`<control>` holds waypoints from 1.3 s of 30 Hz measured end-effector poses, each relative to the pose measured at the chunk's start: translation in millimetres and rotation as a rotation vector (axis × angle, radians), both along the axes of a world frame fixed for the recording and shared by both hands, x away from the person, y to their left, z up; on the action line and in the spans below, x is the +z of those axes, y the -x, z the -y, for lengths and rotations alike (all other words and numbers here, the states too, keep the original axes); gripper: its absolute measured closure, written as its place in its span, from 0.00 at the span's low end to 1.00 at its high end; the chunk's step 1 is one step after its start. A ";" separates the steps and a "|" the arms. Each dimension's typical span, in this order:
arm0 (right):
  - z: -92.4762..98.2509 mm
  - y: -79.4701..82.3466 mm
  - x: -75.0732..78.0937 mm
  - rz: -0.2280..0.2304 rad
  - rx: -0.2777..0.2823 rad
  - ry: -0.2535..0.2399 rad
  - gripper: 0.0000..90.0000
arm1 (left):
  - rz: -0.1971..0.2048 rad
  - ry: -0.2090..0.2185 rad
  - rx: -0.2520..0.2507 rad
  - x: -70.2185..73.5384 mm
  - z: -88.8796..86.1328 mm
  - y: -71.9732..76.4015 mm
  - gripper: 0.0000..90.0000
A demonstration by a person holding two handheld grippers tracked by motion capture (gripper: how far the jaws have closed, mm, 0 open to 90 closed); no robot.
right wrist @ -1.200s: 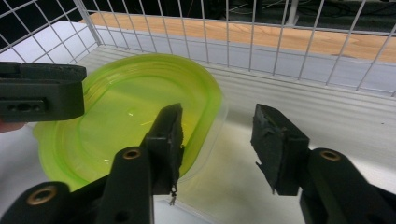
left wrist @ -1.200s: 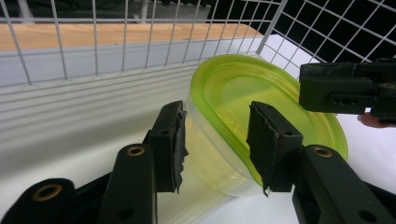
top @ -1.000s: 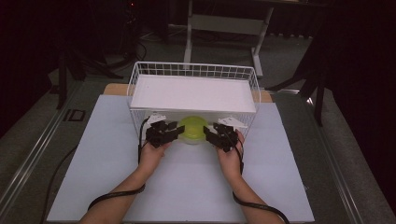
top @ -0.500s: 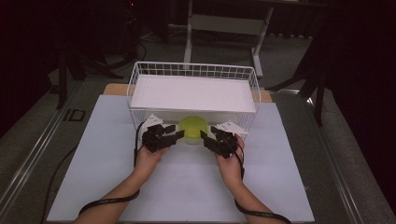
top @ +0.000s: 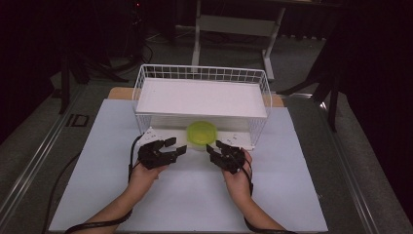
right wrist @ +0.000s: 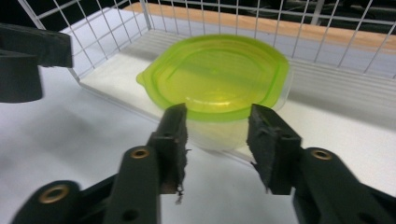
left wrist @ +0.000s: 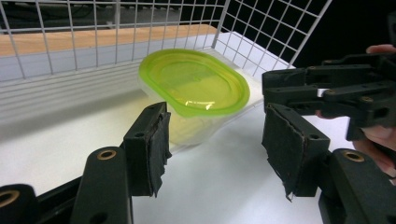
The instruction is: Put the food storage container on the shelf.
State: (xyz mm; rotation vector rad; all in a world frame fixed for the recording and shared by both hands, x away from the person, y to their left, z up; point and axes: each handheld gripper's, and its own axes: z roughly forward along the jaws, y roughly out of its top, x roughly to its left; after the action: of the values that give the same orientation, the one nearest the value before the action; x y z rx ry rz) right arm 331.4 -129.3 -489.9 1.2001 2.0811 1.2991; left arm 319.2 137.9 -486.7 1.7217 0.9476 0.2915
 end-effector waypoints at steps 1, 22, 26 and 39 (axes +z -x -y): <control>-0.8 0.3 -0.7 -0.008 -0.002 0.000 0.68 | -0.008 0.007 -0.005 -1.3 -1.8 1.4 0.46; -17.0 -8.9 -20.8 -0.101 -0.028 0.030 1.00 | 0.032 0.007 -0.075 -18.9 -13.6 18.1 0.02; -20.9 -14.1 -24.0 -0.096 -0.035 0.045 1.00 | 0.039 0.004 -0.081 -19.3 -13.0 18.2 0.02; -26.0 -30.0 -27.2 -0.099 -0.059 0.019 1.00 | 0.053 -0.013 -0.082 -20.5 -15.7 17.9 0.02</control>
State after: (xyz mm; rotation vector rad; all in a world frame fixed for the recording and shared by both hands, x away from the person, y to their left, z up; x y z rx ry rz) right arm 361.4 -103.3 -517.1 1.3328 2.1045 1.2138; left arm 301.3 153.6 -507.2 1.7510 0.8361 0.2890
